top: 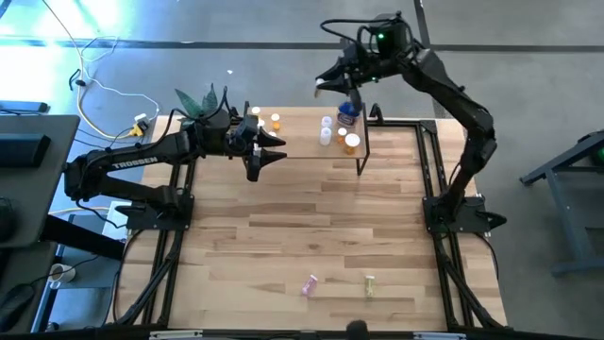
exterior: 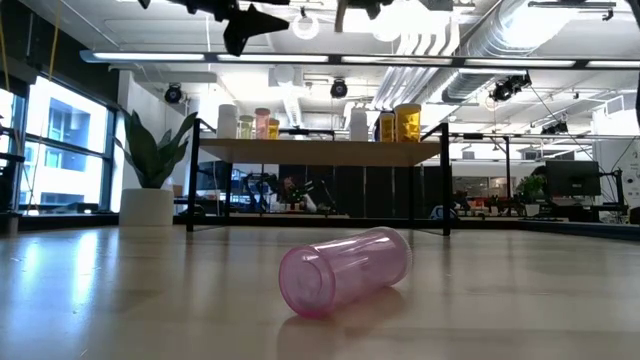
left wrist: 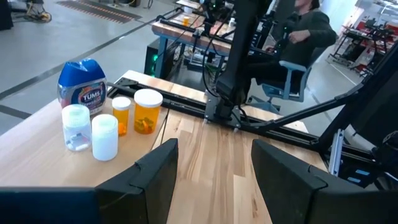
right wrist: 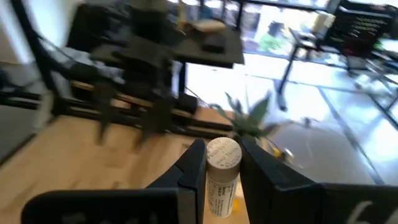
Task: Pick and place medicine bottles onto shelf by color
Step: Put the small white pill bottle on the shelf
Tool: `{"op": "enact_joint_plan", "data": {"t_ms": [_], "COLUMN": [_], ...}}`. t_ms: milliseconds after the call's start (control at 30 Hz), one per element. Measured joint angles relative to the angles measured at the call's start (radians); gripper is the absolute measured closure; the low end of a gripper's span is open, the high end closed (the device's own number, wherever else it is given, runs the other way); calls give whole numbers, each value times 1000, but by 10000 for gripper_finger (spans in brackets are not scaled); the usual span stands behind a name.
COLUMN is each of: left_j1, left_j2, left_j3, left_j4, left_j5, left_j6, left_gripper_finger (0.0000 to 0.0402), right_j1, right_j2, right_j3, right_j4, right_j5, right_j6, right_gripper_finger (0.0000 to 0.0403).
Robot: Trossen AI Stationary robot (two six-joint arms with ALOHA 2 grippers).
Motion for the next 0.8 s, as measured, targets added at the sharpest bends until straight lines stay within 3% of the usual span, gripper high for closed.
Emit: {"op": "enact_joint_plan", "data": {"t_ms": [400, 800], "left_j1": [0, 0], "left_j2": [0, 0], "left_j3": [0, 0], "left_j4": [4, 2], "left_j5": [0, 0], "left_j6": [-16, 17], "left_gripper_finger": [209, 209], "right_j1": [30, 58], "right_j2": [-6, 0], "right_j3": [-12, -385], "right_j4": [-150, 335], "right_j5": [-86, -117], "right_j6": [-83, 90], "right_gripper_finger": [348, 348]}}
